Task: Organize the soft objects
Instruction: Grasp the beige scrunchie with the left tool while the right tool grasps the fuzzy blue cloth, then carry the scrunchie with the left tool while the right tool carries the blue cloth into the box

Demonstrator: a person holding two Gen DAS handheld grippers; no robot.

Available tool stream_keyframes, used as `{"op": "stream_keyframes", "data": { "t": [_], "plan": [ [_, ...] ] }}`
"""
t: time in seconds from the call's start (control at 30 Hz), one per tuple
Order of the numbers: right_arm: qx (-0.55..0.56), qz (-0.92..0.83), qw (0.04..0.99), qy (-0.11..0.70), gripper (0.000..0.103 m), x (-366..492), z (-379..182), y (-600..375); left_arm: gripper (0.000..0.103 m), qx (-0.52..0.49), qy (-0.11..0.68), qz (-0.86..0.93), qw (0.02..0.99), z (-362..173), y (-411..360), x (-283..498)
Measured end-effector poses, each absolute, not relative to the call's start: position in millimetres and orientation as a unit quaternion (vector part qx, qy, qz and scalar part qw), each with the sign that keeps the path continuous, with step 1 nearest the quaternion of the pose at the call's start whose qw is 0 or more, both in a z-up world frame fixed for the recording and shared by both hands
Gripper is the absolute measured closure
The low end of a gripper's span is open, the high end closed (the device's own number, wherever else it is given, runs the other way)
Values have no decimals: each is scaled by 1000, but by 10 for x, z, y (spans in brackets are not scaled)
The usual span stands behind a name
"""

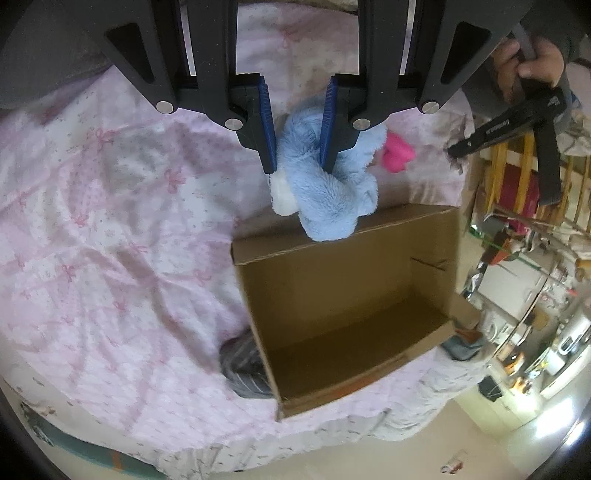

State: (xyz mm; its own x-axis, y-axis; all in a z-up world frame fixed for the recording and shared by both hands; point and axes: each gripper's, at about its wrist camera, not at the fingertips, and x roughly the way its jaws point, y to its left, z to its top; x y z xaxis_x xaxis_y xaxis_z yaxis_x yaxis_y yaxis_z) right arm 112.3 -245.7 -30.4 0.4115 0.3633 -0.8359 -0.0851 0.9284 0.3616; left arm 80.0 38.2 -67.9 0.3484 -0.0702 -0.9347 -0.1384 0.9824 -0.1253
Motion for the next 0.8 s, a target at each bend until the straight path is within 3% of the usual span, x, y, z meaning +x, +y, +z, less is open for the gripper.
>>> {"op": "stream_keyframes", "data": {
  "t": [0.47,0.8],
  "plan": [
    [164,176,876,418,78,911,46,-2511,96,-70,479,61,873,-167,384,680],
    [184,183,890,374,78,1184,267,-2585,96,-72,425,42,901,335,324,1022]
  ]
}}
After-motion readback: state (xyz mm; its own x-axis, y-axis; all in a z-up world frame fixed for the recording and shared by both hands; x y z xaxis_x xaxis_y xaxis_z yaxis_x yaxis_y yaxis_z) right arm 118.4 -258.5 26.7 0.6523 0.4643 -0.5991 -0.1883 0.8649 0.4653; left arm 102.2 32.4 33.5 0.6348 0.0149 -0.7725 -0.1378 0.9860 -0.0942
